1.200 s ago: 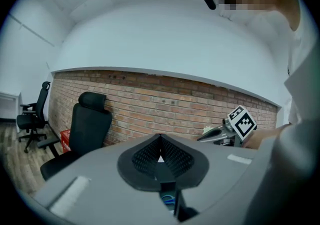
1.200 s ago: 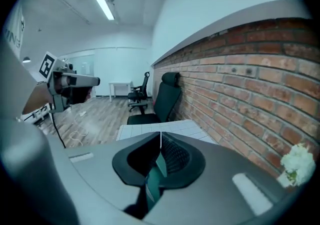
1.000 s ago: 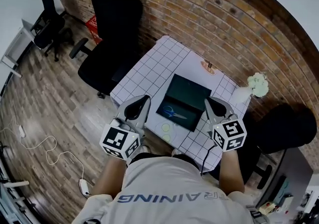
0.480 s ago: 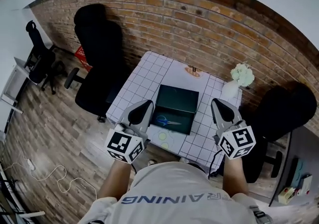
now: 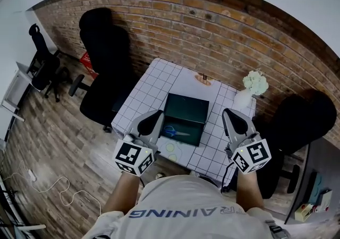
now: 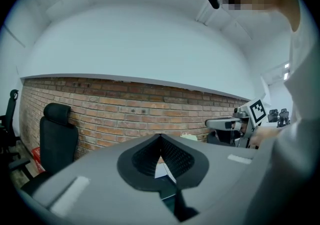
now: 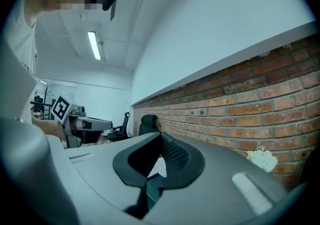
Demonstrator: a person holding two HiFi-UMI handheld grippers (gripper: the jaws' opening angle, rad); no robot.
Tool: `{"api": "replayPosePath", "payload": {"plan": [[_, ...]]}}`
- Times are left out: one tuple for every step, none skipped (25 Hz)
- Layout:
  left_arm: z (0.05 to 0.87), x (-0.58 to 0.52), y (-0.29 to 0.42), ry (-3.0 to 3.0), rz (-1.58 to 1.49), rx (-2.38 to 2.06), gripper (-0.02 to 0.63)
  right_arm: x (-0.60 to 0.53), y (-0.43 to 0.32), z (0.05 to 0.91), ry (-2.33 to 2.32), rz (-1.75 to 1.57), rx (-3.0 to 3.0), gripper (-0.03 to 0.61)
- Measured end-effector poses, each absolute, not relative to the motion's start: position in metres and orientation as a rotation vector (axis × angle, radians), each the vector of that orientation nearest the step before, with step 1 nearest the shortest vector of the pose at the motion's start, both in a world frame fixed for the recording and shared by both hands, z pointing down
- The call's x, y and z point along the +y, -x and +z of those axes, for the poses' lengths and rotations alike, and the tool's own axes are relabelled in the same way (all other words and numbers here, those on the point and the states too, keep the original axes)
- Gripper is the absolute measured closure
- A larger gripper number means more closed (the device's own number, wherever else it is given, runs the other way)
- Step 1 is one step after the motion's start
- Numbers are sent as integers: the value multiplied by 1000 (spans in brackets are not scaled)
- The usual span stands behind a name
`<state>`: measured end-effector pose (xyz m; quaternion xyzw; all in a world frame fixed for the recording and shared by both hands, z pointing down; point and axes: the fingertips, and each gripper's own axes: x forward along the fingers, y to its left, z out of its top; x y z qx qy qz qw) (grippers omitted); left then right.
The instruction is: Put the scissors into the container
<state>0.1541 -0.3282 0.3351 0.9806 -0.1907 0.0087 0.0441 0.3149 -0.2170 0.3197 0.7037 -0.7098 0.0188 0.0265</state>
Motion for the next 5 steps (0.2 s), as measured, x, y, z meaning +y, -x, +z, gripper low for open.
{"api": "replayPosePath", "payload": {"plan": [[335, -328, -154, -2996, 29, -586, 614, -218, -314, 320, -2167, 50, -2202, 563], [336, -327, -155, -2996, 33, -587, 614, -218, -313, 320, -2163, 47, -2208, 563], [336, -327, -155, -2996, 36, -588, 614, -219, -313, 321, -2161, 47, -2211, 563], [337, -327, -155, -2996, 40, -590, 614, -220, -313, 321, -2159, 48, -2214, 563], [337, -326, -155, -2996, 43, -592, 614, -221, -312, 322, -2157, 49, -2217, 563]]}}
